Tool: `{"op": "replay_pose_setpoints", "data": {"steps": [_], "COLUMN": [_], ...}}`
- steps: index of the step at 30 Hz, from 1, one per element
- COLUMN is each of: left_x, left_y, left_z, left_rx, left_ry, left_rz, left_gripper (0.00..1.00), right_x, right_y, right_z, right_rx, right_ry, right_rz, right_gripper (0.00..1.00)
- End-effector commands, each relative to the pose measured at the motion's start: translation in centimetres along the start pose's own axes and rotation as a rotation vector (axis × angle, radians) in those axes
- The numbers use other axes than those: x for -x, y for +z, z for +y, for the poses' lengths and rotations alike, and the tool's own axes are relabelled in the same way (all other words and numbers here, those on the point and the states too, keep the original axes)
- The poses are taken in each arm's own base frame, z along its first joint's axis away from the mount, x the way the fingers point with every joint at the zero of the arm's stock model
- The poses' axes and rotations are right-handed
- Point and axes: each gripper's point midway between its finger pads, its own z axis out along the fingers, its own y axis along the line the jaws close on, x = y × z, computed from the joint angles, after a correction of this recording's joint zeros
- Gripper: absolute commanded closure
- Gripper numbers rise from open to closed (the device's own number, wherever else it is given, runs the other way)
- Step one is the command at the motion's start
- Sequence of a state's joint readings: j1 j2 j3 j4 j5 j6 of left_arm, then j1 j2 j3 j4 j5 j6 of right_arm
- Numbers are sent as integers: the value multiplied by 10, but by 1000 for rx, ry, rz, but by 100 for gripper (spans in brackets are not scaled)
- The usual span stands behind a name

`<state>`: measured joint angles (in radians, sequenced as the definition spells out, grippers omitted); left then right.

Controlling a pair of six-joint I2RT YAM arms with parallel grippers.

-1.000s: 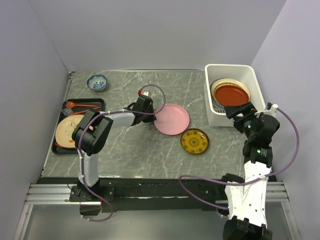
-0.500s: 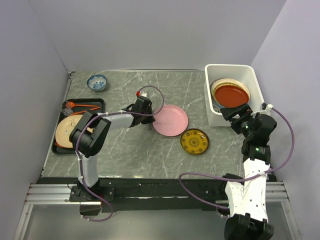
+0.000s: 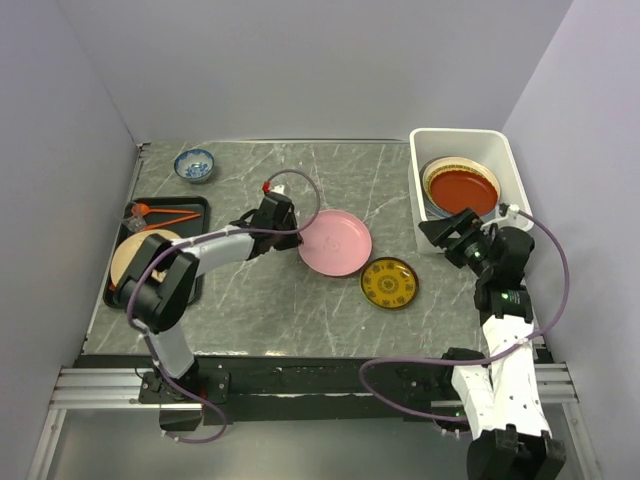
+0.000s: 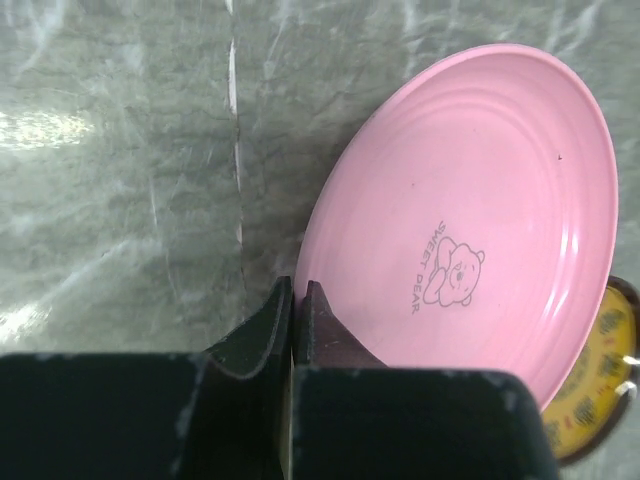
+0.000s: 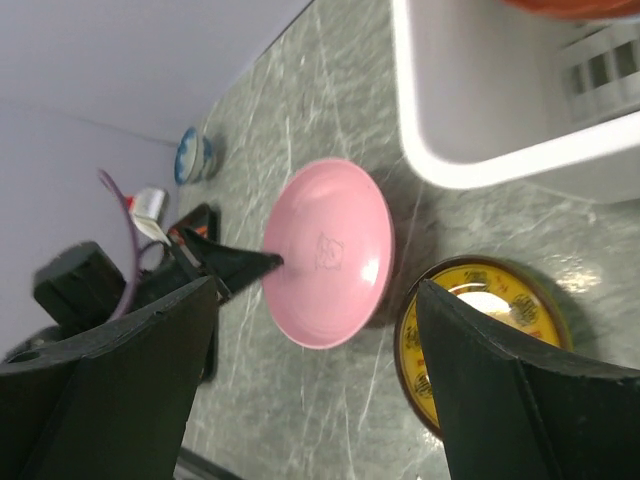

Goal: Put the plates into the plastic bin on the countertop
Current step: Pick up the plate at the center of the board.

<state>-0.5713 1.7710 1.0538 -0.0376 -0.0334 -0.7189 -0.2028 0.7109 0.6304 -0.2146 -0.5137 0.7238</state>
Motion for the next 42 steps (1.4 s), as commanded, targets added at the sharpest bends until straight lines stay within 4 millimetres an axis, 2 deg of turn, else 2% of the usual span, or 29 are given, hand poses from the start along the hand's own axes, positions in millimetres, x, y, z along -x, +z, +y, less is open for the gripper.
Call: {"op": "replay_pose_setpoints", "data": {"steps": [1,6,15,17,33,38,42], "left_x": [43,56,50,50,52,48,44], "left_y": [-41,-62,-74,-75,-99,-98,-97], "left_z": [-33,-48,-76,-78,-80,-77,-79], "left_rx": [-130,-196,-359,-365,-393,-384,-405], "left_ry": [-28,-29,-27,-22,-9,-4,-5], "left_rz": [-130,-159,-121,-117,-144,-135,-120], "left_gripper": [99,99,99,99,99,99,99], "right_x": [-9,-27,-46,-60,-95,-99,-100], "right_y": [6,13,27,29,64,68,68], "right_z": [21,27,34,39,56,60,59], "right_rx": [87,117,180,198,253,266,261], "right_ry": [-51,-53,-42,-43,-19,-14,-13], "right_rz": [27,91,162,216,336,348,344], "right_gripper": [13,13,13,13,15,18,24]}}
